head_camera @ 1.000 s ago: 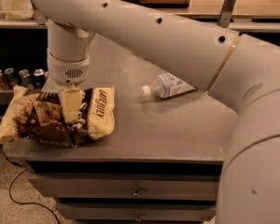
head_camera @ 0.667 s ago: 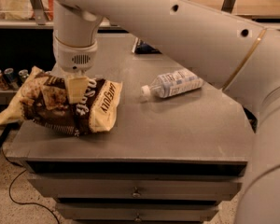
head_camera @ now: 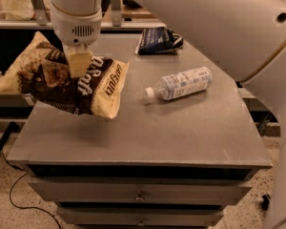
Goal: Pick brown chip bag
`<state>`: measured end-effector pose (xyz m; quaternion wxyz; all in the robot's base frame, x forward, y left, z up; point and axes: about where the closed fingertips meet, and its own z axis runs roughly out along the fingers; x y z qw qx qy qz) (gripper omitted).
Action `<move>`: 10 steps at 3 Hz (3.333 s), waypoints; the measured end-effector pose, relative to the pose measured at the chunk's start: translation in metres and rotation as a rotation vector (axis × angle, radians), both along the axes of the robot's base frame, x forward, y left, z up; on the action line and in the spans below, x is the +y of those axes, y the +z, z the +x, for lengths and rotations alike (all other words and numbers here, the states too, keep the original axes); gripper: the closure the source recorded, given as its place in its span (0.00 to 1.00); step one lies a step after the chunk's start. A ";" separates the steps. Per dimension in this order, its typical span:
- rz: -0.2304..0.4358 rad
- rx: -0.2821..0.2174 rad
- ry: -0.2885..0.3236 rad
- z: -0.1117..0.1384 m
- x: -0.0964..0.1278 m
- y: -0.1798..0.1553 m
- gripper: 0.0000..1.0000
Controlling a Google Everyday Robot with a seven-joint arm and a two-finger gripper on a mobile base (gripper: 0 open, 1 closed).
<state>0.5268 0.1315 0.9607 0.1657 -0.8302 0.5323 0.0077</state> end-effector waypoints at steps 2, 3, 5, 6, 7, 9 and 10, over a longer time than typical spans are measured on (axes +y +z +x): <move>-0.001 -0.095 -0.012 0.009 -0.009 0.051 1.00; 0.011 -0.092 -0.007 0.010 -0.010 0.050 1.00; 0.033 -0.067 0.001 0.007 -0.015 0.042 1.00; 0.039 -0.053 0.003 0.006 -0.017 0.038 1.00; 0.039 -0.052 0.003 0.006 -0.017 0.038 1.00; 0.043 -0.030 0.005 0.007 -0.016 0.033 1.00; 0.045 -0.024 0.005 0.008 -0.016 0.032 1.00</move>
Offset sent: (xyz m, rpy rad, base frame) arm 0.0066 -0.0194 0.0617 -0.0418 -0.0995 -0.0230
